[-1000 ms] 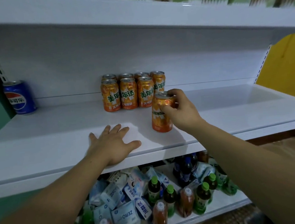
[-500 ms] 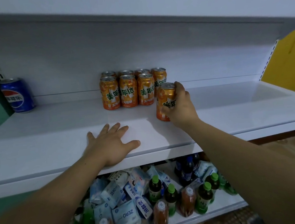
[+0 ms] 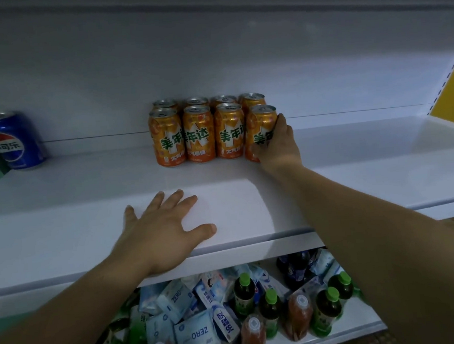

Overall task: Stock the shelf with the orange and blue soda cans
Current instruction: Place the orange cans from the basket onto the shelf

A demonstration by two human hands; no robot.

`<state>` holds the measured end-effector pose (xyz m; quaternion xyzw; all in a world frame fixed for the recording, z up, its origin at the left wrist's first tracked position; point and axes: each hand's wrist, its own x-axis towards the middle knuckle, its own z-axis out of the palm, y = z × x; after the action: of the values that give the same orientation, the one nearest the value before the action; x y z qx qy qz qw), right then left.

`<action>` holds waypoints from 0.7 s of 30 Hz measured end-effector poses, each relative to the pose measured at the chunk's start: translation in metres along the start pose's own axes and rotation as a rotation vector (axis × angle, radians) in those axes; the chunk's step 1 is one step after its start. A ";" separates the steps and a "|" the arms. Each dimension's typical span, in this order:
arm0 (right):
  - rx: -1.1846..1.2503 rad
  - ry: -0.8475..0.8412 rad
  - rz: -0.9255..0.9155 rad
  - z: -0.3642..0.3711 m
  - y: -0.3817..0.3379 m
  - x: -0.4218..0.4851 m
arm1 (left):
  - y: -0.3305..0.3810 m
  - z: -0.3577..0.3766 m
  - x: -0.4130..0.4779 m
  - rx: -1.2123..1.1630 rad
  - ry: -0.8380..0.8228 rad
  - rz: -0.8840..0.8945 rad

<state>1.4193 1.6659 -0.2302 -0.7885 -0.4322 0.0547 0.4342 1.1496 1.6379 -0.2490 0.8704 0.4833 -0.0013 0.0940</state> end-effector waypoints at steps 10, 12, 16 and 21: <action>0.021 0.044 -0.010 0.020 0.006 0.021 | 0.003 -0.001 -0.003 0.001 -0.014 -0.007; 0.012 0.033 0.004 0.019 0.003 0.021 | 0.002 -0.001 -0.003 -0.008 -0.021 -0.011; -0.081 -0.082 0.082 0.003 -0.001 0.010 | 0.003 -0.003 -0.004 -0.005 -0.024 -0.011; -0.331 -0.172 0.080 -0.065 0.020 -0.035 | 0.006 -0.009 -0.003 -0.010 -0.071 -0.023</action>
<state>1.4403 1.5934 -0.2146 -0.8581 -0.4391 0.0674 0.2575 1.1524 1.6337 -0.2389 0.8638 0.4895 -0.0306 0.1154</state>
